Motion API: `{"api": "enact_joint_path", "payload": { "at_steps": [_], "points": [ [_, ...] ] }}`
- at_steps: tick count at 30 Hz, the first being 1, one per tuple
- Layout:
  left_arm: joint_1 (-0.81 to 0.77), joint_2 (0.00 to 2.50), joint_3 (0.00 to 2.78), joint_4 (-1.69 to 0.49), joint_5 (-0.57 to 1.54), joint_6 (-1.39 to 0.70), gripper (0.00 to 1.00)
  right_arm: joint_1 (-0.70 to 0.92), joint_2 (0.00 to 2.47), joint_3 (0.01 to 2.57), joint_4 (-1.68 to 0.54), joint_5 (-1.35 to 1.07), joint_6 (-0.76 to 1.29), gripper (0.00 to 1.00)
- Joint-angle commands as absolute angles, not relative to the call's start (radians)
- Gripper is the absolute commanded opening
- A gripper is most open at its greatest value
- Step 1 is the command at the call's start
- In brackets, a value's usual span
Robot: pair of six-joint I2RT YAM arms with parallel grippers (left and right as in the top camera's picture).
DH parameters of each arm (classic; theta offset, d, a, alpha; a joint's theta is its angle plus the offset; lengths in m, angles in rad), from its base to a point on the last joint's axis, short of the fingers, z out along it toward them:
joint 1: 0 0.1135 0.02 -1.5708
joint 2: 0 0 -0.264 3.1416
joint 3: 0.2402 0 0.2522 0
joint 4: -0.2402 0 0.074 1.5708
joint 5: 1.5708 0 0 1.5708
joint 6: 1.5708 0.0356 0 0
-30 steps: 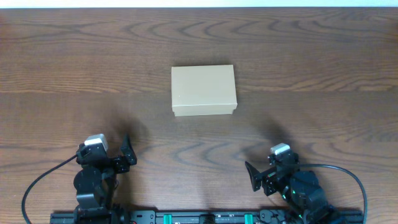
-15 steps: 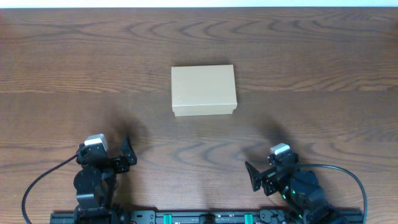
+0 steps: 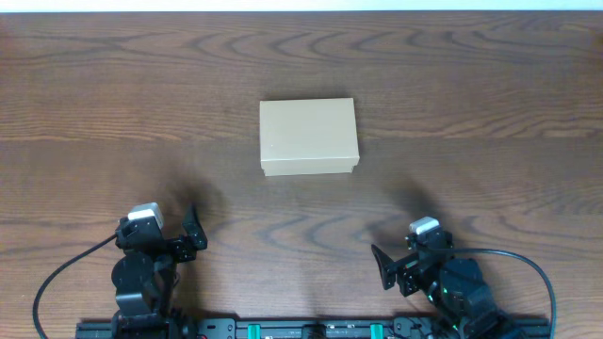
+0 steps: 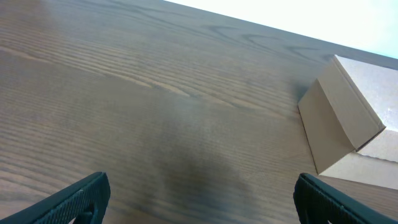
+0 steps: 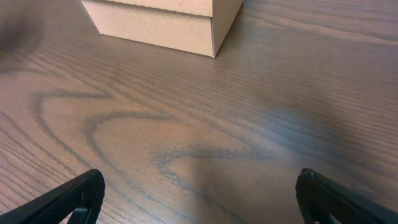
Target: Pack container
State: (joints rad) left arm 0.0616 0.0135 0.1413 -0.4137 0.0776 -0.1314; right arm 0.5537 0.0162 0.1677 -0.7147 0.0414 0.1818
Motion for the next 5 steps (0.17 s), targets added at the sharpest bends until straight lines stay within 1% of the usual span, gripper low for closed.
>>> {"api": "enact_joint_path", "payload": {
  "at_steps": [1,5],
  "points": [
    [0.057,0.004,0.121,-0.414,0.068,-0.131,0.95,0.55,0.005,0.16,-0.714,0.049,0.17,0.99],
    [0.057,0.004,0.121,-0.414,0.068,-0.132,0.95,0.55,0.005,0.16,-0.714,0.049,0.17,0.99]
  ]
}}
